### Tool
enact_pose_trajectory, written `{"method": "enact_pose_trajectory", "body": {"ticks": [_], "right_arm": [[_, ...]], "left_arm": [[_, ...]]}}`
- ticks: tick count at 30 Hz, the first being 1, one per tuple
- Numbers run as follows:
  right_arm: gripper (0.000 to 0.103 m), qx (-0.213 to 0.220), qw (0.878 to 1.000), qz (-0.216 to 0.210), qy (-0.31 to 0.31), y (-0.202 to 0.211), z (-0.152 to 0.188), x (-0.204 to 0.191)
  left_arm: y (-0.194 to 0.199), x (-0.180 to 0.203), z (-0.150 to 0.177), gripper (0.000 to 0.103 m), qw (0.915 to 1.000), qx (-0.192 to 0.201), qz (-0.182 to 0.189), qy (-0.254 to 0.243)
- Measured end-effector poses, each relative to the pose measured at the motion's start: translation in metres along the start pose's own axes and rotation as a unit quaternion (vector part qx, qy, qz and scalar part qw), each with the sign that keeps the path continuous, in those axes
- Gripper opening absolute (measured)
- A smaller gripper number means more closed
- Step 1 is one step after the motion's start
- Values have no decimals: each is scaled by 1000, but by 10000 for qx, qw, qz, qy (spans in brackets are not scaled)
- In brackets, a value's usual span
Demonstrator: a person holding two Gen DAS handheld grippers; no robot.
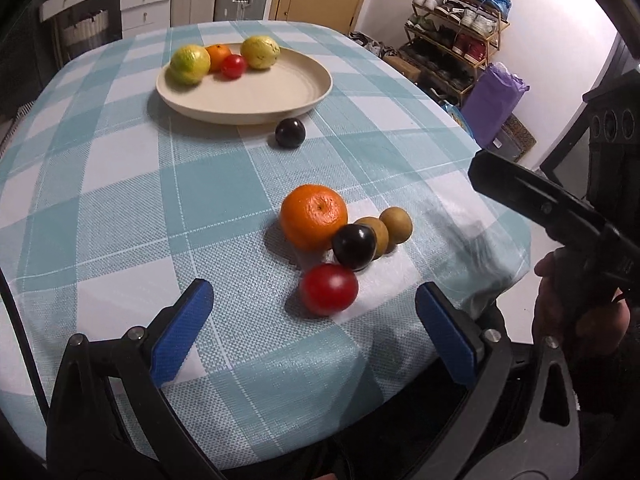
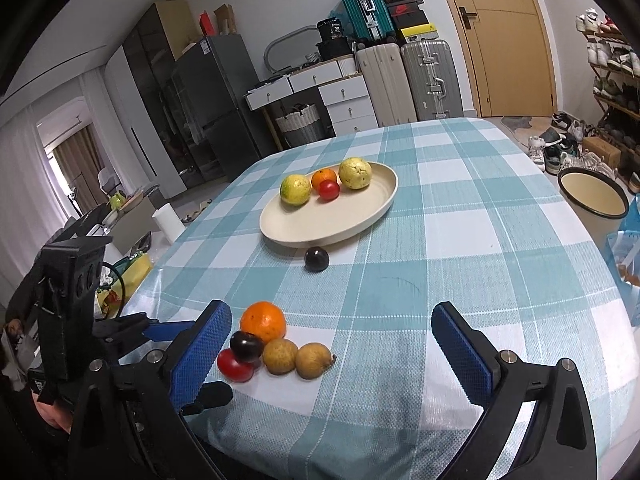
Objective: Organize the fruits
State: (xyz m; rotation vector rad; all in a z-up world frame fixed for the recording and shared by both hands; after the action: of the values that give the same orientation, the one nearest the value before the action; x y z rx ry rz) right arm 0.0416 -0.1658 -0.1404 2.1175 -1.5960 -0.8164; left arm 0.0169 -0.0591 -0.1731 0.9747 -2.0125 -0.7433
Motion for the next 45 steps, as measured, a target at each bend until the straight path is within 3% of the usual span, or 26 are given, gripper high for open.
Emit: {"method": "enact_pose_trajectory", "body": {"ticks": [12, 16, 19, 25, 36, 45], "right_arm": [[102, -92, 10000, -3, 4, -6, 2, -1], [102, -109, 9999, 4, 30, -7, 4, -3], [102, -128, 9999, 42, 75, -8, 5, -5], [102, -79, 9998, 79, 165, -4, 3, -10], [102, -220, 9989, -61, 405, -5, 14, -29], [102, -818, 9953, -366, 353, -14, 51, -48]], "left_arm": [[-8, 1, 1, 55, 9997, -60, 225, -50], [-10, 1, 1, 53, 9995, -53, 310, -85], [-9, -1, 1, 40, 9994, -32, 323, -89], [-7, -1, 4, 29, 9990, -33, 445, -43], [0, -6, 9, 28, 9990, 26, 450, 9], [6, -17, 10, 28, 9990, 84, 404, 142]]}}
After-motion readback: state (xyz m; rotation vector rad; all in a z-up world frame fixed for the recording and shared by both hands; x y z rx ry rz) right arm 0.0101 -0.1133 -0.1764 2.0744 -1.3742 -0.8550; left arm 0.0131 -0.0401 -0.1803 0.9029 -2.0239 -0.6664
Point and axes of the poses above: each gripper's, at about its wrist camera, not at the fingertips, and y roughly against the way its jaws point, x to its right, z to its underside, the point moved 9 cm from there along -y, roughly the way its jaws point, and after that the axes turned 11 degrees about z, right-handed, at the moved point
